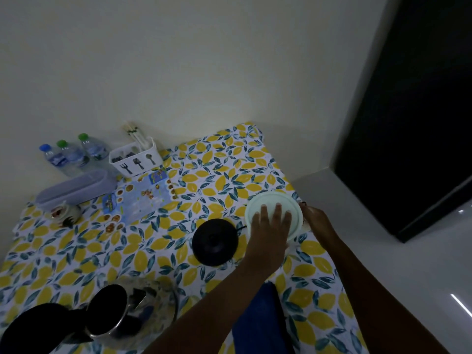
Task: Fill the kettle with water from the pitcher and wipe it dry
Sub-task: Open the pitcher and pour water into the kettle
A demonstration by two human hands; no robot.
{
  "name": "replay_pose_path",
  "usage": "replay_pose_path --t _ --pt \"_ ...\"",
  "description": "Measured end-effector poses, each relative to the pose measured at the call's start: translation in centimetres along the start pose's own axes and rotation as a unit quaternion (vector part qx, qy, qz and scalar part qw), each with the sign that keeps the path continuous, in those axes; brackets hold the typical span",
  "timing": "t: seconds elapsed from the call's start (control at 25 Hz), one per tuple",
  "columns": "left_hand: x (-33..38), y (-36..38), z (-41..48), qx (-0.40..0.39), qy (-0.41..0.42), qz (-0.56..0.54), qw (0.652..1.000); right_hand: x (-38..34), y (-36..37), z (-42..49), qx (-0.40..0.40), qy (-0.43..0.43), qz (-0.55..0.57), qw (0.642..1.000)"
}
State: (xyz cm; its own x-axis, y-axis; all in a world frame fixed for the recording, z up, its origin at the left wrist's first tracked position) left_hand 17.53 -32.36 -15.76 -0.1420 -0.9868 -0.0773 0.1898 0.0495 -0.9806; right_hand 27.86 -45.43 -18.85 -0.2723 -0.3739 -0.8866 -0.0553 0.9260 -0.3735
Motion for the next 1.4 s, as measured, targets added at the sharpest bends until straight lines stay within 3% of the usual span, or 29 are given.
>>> replay_pose_path --t 0.28,0.44,0.68,0.84,0.96,1.2,1.4 --pt "-0.3 -0.2 -0.7 0.015 0.011 -0.016 1.000 0.8 0.3 -1.3 0.032 0.081 0.069 0.994" --pt "-1.6 -1.5 -3.0 0.027 0.029 -0.029 0.999 2.2 0.8 -4.1 0.046 0.075 0.107 0.990" --pt "-2.7 -5.2 -8.5 0.068 -0.038 -0.047 0.996 -0.7 2.3 -8.4 0.011 0.017 0.070 0.997" --pt "-4.6 -7.5 -12.3 0.107 -0.115 -0.045 0.987 -5.2 4.8 -12.1 -0.070 -0.047 0.069 0.994" --pt "-7.3 -9.1 -16.0 0.128 -0.165 -0.075 0.975 -8.4 8.5 -14.4 -0.061 -0.079 0.035 0.994" --pt "-12.5 -10.9 -21.2 0.105 -0.257 -0.151 0.949 -13.5 14.6 -20.1 -0.115 -0.198 -0.045 0.972" --pt "-14.6 -11.2 -23.2 0.139 -0.321 -0.196 0.916 -17.2 18.2 -21.9 -0.119 -0.282 -0.158 0.939"
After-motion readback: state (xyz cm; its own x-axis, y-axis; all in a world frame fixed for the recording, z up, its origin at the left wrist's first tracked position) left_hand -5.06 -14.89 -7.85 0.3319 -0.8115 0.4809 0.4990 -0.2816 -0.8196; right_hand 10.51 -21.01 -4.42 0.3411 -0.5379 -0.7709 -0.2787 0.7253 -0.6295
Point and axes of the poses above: each hand's wrist, its own z-axis towards the middle knuckle, its own y-axis out of the palm, x = y × z, the point moved 2 cm from there along z, towards the middle knuckle, and after that the axes turned 12 degrees about x, right-handed, at the moved point
